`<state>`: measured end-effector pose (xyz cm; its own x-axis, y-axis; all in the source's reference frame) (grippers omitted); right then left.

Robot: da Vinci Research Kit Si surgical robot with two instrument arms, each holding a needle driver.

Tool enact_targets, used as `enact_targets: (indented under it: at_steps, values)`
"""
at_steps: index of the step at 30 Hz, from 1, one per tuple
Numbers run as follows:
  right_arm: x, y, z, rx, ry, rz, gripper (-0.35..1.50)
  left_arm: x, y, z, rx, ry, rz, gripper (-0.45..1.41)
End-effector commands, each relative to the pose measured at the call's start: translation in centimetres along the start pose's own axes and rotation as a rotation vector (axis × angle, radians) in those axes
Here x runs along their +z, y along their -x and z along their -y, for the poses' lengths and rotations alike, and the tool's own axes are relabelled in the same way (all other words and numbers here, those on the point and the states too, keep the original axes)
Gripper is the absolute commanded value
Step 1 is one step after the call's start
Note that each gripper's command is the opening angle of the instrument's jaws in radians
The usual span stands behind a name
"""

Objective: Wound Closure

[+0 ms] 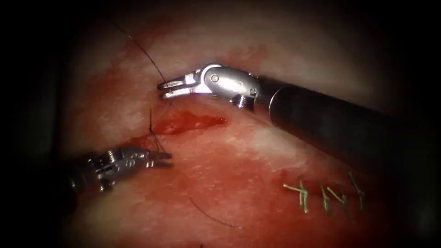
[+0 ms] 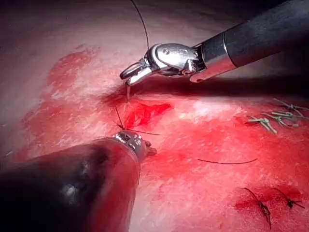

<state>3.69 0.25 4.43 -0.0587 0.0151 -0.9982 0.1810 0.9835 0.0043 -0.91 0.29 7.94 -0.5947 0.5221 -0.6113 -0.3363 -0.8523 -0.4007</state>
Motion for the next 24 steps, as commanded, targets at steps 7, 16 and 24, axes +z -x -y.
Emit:
enact_targets:
  at_steps: [7, 16, 24]
  values:
    - [0.08, 0.01, -0.13, -0.044, -0.04, -0.026, -0.35, 0.08, 0.01, 0.01, 0.001, 0.002, -0.001, -0.16]
    - [0.12, 0.0, -0.21, -0.027, -0.038, -0.03, -0.35, 0.07, 0.01, 0.0, 0.001, 0.002, 0.0, -0.16]
    - [0.18, 0.0, -0.27, 0.046, -0.025, -0.037, -0.35, 0.06, 0.01, 0.01, 0.002, 0.004, -0.001, -0.16]
